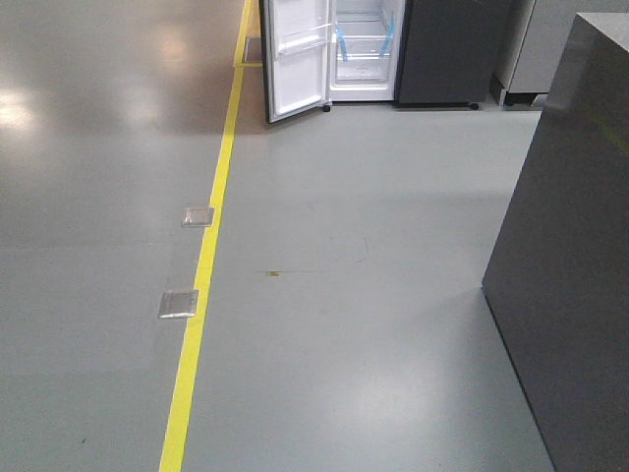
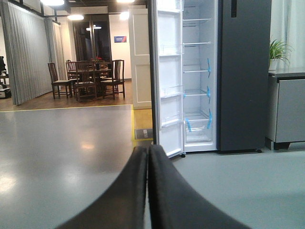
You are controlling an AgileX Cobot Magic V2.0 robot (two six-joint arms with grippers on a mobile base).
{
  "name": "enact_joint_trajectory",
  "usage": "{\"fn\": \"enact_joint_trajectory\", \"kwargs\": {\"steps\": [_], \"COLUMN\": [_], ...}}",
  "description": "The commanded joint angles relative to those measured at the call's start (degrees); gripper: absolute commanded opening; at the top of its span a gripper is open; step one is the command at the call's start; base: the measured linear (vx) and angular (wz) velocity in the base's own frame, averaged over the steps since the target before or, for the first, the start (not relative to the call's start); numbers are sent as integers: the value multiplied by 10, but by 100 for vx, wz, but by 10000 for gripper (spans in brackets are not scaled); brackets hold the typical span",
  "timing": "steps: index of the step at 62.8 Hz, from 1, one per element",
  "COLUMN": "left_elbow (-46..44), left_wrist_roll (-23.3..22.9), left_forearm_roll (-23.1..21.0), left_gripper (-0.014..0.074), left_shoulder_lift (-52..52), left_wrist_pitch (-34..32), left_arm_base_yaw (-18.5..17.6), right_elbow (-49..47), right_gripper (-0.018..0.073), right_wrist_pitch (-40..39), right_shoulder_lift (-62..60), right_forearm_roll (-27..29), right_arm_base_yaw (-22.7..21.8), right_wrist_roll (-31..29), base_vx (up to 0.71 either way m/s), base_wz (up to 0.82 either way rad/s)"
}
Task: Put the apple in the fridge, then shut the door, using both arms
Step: 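Drive closer to the refrigerator door holding the apple in the right gripper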
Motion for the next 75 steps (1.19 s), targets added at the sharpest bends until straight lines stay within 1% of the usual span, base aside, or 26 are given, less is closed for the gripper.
{"fn": "enact_joint_trajectory", "kwargs": {"steps": [1,75], "left_elbow": [12,12], "left_wrist_roll": [-2,-2], "left_forearm_roll": [-1,-1], "left_gripper": [-6,-6], "left_shoulder_lift": [5,5], "left_wrist_pitch": [-42,-42], "left_arm_base_yaw": [0,0], "right_elbow": [-13,-13], "right_gripper": [363,363], "right_wrist_pitch": [-41,-42], "right_shoulder_lift": [11,11], "right_forearm_roll": [20,20], "right_arm_base_yaw": [-1,-1], "right_wrist_roll": [-2,-2], "base_vx": [30,33], "base_wz": [-3,-1]}}
